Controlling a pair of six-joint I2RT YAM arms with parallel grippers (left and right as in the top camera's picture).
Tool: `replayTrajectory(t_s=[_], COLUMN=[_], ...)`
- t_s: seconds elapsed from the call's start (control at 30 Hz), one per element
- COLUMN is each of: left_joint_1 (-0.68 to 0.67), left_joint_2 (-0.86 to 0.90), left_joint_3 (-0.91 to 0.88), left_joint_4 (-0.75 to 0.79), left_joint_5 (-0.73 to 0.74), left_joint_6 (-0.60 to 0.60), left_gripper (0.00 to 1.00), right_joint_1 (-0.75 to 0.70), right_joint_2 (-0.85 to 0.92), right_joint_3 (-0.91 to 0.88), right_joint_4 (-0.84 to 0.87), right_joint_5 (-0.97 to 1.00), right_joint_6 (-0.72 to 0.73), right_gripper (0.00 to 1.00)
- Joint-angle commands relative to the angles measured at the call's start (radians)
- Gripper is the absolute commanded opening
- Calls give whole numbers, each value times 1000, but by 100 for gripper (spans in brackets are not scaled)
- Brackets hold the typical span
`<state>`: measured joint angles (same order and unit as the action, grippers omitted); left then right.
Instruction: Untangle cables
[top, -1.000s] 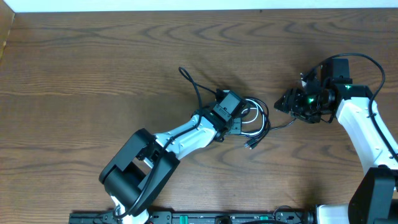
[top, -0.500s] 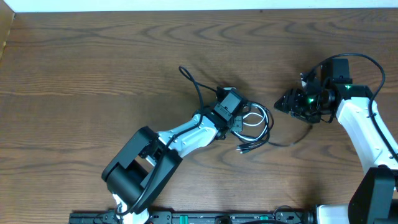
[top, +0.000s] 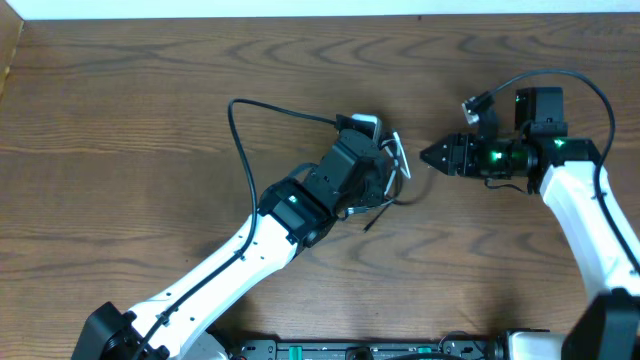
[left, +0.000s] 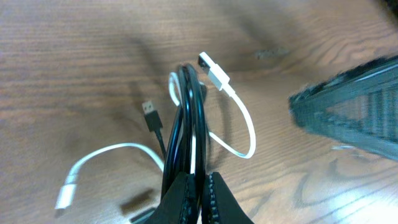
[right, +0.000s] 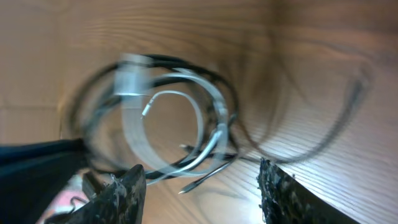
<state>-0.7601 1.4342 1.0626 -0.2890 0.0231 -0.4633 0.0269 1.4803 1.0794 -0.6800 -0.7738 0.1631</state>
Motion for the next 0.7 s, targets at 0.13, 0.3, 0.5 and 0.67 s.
replayTrajectory(t_s=[0.13, 0.3, 0.5, 0.67], left_joint_1=[4, 4, 1, -5], left_joint_2=[4, 11, 85, 193], left_joint_3=[3, 2, 0, 0], left_joint_4=[-14, -30, -66, -41], left_joint_5=[-6, -5, 22, 56], left_joint_6=[23, 13, 14, 13], left_gripper=[7, 7, 7, 8], right_joint_1=[76, 118, 118, 117], right_joint_2=[-111, -87, -63, -40], right_joint_3=[26, 24, 24, 24], right_joint_4=[17, 11, -1, -8], right_joint_5=[-53, 69, 143, 164], right_joint_6=[31, 98, 136, 140], right_gripper=[54, 52, 54, 54])
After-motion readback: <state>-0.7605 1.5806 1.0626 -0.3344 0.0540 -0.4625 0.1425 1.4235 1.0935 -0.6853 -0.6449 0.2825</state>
